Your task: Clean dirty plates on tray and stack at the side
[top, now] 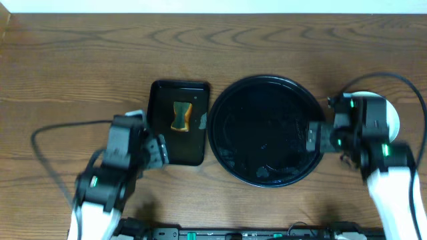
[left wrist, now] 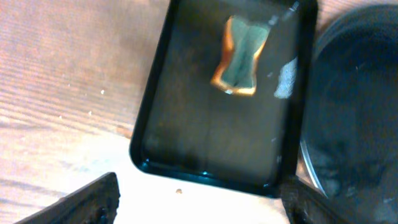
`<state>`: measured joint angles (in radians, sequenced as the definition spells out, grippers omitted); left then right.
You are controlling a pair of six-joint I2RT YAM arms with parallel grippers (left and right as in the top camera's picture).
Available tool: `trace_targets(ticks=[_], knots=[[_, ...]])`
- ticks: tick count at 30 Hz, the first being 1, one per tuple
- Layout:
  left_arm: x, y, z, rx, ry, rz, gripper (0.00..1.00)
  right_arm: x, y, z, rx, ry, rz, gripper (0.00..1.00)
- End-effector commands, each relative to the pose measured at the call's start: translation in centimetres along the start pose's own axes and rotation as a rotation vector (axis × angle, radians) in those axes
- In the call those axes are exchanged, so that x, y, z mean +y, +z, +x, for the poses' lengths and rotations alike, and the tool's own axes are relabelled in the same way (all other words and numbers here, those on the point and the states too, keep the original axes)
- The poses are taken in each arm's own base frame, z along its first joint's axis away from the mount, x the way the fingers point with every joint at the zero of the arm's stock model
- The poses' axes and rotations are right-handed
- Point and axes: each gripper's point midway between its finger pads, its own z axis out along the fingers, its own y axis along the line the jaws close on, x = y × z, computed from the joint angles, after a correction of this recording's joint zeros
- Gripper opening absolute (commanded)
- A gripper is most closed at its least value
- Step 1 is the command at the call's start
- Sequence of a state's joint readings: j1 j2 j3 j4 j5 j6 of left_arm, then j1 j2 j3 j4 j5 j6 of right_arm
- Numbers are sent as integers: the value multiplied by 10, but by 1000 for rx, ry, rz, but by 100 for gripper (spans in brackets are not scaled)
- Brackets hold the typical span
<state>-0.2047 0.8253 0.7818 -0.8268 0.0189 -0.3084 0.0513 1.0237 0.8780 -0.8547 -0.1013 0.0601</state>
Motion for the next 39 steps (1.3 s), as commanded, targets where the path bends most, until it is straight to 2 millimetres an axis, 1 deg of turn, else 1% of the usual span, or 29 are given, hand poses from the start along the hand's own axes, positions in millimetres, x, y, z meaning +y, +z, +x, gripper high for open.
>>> trace_targets(ticks=[1,4,6,9,11,21,24,29,31,35,39], knots=[[4,-16,1,-100,25,20,87,-3,-26,-2,-147,-10,45,99],[3,-31,-4,-169,22,46,87,-1,-49,-4,-249,-16,36,99],[2,-37,-5,-197,21,57,87,0,-62,-5,-301,-19,32,99],[2,-40,-6,-213,20,63,87,1,-75,-6,-355,-23,28,99],[3,-40,-5,-209,21,61,87,2,-80,-7,-375,-24,26,99],[3,-40,-5,-208,21,61,87,0,-79,-5,-369,-33,40,99],[3,-40,-5,-208,20,61,87,-14,-76,7,-317,-58,125,99],[3,-40,-5,-209,21,61,87,-19,-70,32,-211,-59,140,99],[3,-40,-5,-209,20,61,88,-21,-72,31,-220,-59,153,99],[3,-40,-5,-208,21,61,88,-16,-75,21,-273,-70,131,99],[3,-40,-5,-208,21,61,88,-3,-82,10,-381,-183,78,99]])
